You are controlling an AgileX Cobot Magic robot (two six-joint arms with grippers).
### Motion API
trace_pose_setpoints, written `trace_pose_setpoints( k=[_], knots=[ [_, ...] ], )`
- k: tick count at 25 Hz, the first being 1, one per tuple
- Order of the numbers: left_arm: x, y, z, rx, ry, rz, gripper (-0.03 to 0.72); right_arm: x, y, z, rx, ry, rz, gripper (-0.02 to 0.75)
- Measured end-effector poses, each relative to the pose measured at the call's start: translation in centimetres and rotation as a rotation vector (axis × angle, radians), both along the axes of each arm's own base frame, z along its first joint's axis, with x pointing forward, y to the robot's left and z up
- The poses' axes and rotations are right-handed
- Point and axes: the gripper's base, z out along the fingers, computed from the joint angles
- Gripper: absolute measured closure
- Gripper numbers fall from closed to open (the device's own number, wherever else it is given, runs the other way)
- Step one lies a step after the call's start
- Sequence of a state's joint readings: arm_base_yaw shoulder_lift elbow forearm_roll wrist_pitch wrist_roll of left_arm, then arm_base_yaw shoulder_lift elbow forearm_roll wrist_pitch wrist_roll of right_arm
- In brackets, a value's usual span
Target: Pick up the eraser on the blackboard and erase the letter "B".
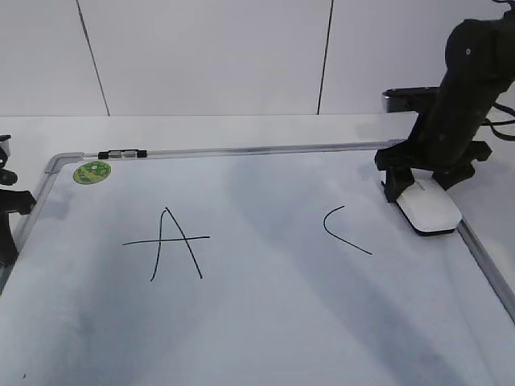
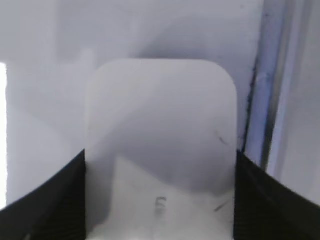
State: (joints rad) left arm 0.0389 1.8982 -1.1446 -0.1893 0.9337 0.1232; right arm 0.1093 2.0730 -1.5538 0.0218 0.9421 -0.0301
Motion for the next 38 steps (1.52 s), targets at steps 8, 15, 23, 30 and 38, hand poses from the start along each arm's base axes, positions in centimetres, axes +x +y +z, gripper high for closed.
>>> trace_pose_setpoints(
  k=[8, 15, 23, 30, 38],
  knots=[
    [0.0, 0.0, 0.0, -0.003, 0.002, 0.003, 0.644, 0.6, -1.1, -0.6, 0.012, -0.032, -0.043, 0.181],
    [0.0, 0.0, 0.0, -0.003, 0.002, 0.003, 0.644, 0.7, -1.3, -0.6, 0.015, -0.035, -0.05, 0.181],
    [0.0, 0.0, 0.0, -0.003, 0.002, 0.003, 0.644, 0.7, -1.3, -0.6, 0.016, -0.031, -0.051, 0.181],
    [0.0, 0.0, 0.0, -0.004, 0.006, 0.003, 0.644, 0.3, -1.3, -0.6, 0.014, 0.019, -0.051, 0.181],
    [-0.1, 0.0, 0.0, -0.005, 0.011, 0.002, 0.644, -0.1, -1.3, 0.0, 0.029, 0.034, -0.062, 0.181]
  ],
)
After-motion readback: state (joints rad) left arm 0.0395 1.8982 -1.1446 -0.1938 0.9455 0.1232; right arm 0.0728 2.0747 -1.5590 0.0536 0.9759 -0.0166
